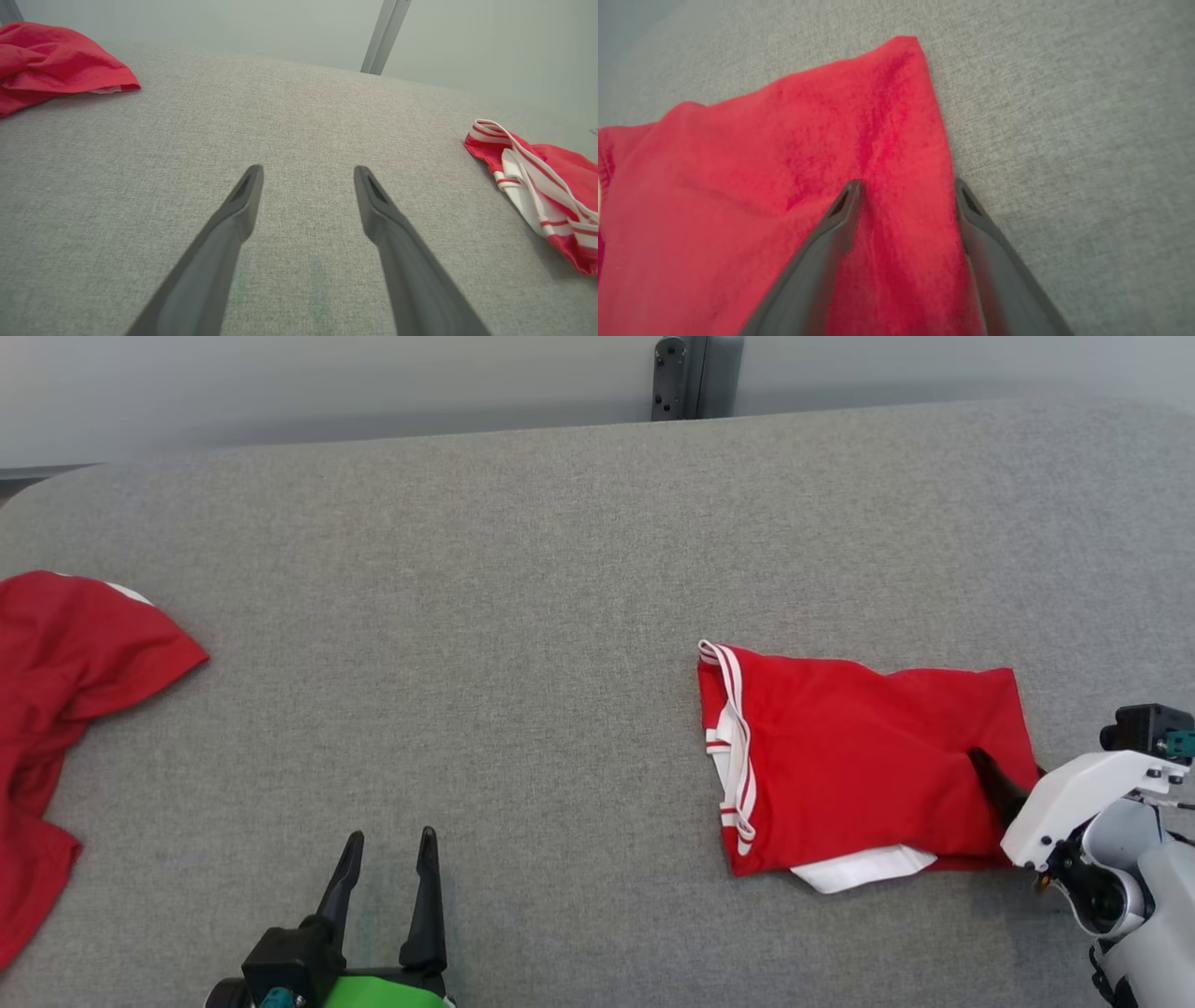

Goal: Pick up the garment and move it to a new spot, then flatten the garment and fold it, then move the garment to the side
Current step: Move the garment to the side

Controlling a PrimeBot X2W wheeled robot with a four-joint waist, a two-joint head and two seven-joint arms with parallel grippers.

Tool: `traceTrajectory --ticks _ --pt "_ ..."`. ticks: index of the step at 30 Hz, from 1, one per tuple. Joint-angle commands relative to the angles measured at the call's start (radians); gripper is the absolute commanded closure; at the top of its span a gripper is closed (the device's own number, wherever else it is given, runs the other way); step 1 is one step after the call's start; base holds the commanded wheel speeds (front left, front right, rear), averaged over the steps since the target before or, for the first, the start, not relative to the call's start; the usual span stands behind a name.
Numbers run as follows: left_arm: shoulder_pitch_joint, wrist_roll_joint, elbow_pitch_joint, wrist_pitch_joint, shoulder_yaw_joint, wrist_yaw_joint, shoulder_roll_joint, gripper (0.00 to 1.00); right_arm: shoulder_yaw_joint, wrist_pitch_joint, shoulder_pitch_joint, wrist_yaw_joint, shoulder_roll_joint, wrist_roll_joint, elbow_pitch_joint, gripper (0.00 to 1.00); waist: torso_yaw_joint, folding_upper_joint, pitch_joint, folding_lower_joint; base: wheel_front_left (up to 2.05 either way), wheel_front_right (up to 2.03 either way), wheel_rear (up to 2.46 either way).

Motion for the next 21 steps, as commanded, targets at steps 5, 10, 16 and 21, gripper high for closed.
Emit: traceTrajectory --ticks 5,10,16,21 --pt "-0.041 0.016 -0.013 -0.003 0.002 0.005 0.002 0.0 0.043 0.036 -0.031 0.0 -0.038 0.106 -0.029 1.0 -0.018 0.0 0.059 0.0 0.0 0.0 0.0" --pt "-0.08 0.036 -0.022 -0.003 0.0 -0.006 0.002 0.0 0.03 -0.028 -0.1 -0.001 -0.19 0.095 -0.053 1.0 -0.043 0.0 0.126 0.0 0.0 0.0 0.0" --pt "-0.139 0.08 -0.016 -0.003 -0.028 -0.029 0.002 0.0 -0.056 -0.161 -0.247 -0.001 -0.363 -0.013 0.041 1.0 -0.036 0.0 0.214 0.0 0.0 0.0 0.0" --pt "-0.17 0.1 -0.01 -0.003 -0.048 -0.044 0.002 0.0 -0.138 -0.242 -0.367 0.0 -0.404 -0.119 0.197 1.0 -0.013 0.0 0.256 0.0 0.0 0.0 0.0"
